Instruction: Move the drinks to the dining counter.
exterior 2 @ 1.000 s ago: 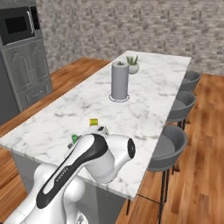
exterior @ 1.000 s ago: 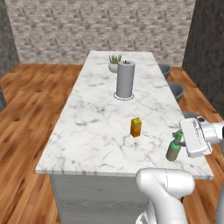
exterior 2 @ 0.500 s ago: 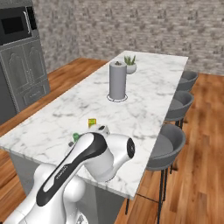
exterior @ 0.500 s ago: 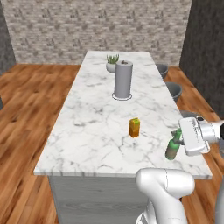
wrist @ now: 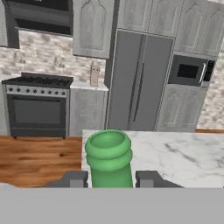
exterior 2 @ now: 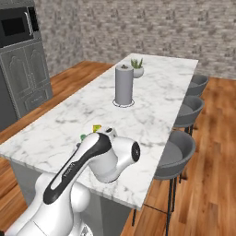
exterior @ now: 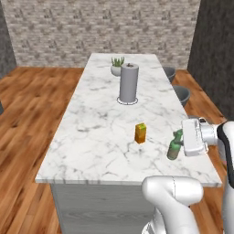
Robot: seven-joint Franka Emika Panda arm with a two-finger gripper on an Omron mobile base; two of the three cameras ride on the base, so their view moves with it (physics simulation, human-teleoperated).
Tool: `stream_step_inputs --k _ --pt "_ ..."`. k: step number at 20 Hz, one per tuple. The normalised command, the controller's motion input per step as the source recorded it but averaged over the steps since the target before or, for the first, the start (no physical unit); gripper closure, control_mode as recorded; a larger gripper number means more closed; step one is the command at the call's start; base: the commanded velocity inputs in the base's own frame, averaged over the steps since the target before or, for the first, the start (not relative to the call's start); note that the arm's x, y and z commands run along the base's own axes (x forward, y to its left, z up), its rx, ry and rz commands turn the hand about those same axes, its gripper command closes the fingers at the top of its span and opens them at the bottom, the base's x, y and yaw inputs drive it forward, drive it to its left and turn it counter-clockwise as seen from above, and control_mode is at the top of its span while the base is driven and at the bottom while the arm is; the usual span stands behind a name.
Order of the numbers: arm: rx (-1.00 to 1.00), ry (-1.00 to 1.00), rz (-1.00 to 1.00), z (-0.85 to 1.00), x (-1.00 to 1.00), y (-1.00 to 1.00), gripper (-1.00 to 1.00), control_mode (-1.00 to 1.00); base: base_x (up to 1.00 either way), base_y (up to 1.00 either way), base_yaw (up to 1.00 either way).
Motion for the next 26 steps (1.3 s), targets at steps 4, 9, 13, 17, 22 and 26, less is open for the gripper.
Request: stream_step_inputs --k 4,9,13,17,22,26 --pt "0.00 0.00 -0.03 -0.18 0.53 0.00 1.00 -1.00 0.00 0.00 0.00" --pt "0.00 0.00 -0.03 -0.19 0.57 0.00 1.00 -1.00 0.00 0.00 0.00" --pt "0.00 0.00 -0.03 -0.18 0.56 0.00 1.00 -1.00 0.00 0.00 0.00" --pt "0.00 0.00 -0.03 -0.19 0.48 -0.01 1.00 -1.00 0.00 0.00 0.00" --pt "0.00 0.00 -0.05 -0.27 0.32 -0.10 1.00 -1.00 0.00 0.00 0.00" --pt "0.00 0.00 -0.04 -0.33 0.29 -0.11 1.00 -1.00 0.00 0.00 0.00"
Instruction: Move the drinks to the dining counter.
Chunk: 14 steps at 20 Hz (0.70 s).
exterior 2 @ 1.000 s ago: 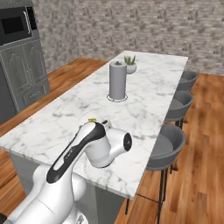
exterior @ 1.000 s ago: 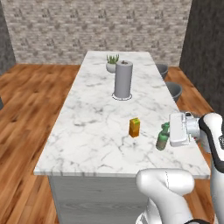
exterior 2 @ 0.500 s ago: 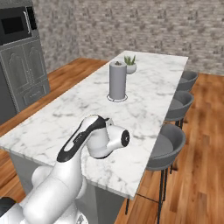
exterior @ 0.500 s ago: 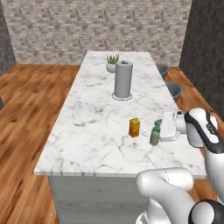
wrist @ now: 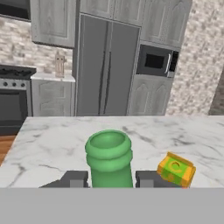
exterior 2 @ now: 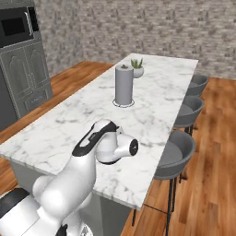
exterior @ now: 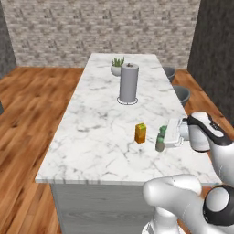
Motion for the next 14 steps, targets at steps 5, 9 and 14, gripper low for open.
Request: stream_step_inputs --k 5,9,14 --pt "0.00 0.00 -0.04 -0.31 0.37 -0.04 1.00 -1.00 0.00 0.00 0.00" --pt "0.00 0.00 0.00 -0.22 0.42 0.00 1.00 -1.00 0.00 0.00 0.00" --pt "0.00 0.00 0.00 -0.22 0.35 0.00 1.00 -1.00 0.00 0.00 0.00"
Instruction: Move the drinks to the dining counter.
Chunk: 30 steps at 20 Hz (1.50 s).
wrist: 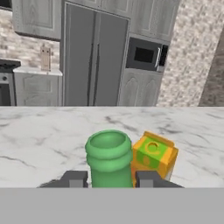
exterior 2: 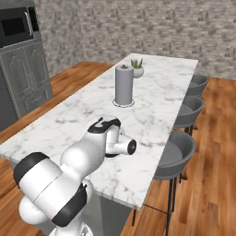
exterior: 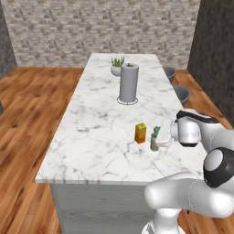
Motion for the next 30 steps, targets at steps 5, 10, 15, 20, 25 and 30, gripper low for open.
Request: stream_step_inputs --k 5,10,15,20,25,30 --pt "0.00 0.00 0.00 -0.23 0.21 -0.02 1.00 -1.00 0.00 0.00 0.00" --pt "0.00 0.00 0.00 -0.22 0.15 -0.06 1.00 -1.00 0.00 0.00 0.00" --pt "0.00 -0.01 0.00 -0.23 0.06 -0.01 -1.00 -1.00 0.00 0.00 0.00" --pt "0.00 -0.09 0.00 -0.07 0.00 0.00 -1.00 -1.00 0.00 0.00 0.00" --pt "0.00 -0.12 0.00 0.00 -0.13 0.01 -1.00 -1.00 0.00 0.00 0.00" --pt "0.00 -0.10 -0.03 0.00 -0.24 0.08 -1.00 -1.00 0.00 0.00 0.00"
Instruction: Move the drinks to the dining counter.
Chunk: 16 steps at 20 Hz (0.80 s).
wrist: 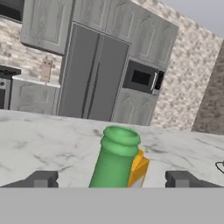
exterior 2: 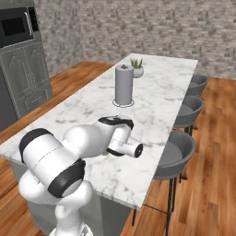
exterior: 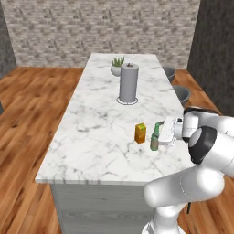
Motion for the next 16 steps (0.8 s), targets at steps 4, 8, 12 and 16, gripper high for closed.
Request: stream_step_inputs --k 4,8,12,16 --pt "0.00 -0.02 -0.07 0.12 -0.11 0.00 -1.00 -1.00 0.00 0.00 0.00" --pt "0.00 0.00 -0.06 0.46 -0.01 0.00 -1.00 -1.00 0.00 0.00 0.00" --pt "0.00 0.00 -0.04 0.79 0.00 0.00 -1.00 -1.00 0.00 0.00 0.00" --pt "-0.04 0.01 -0.01 0.72 -0.04 0.00 -1.00 -1.00 0.00 0.00 0.00"
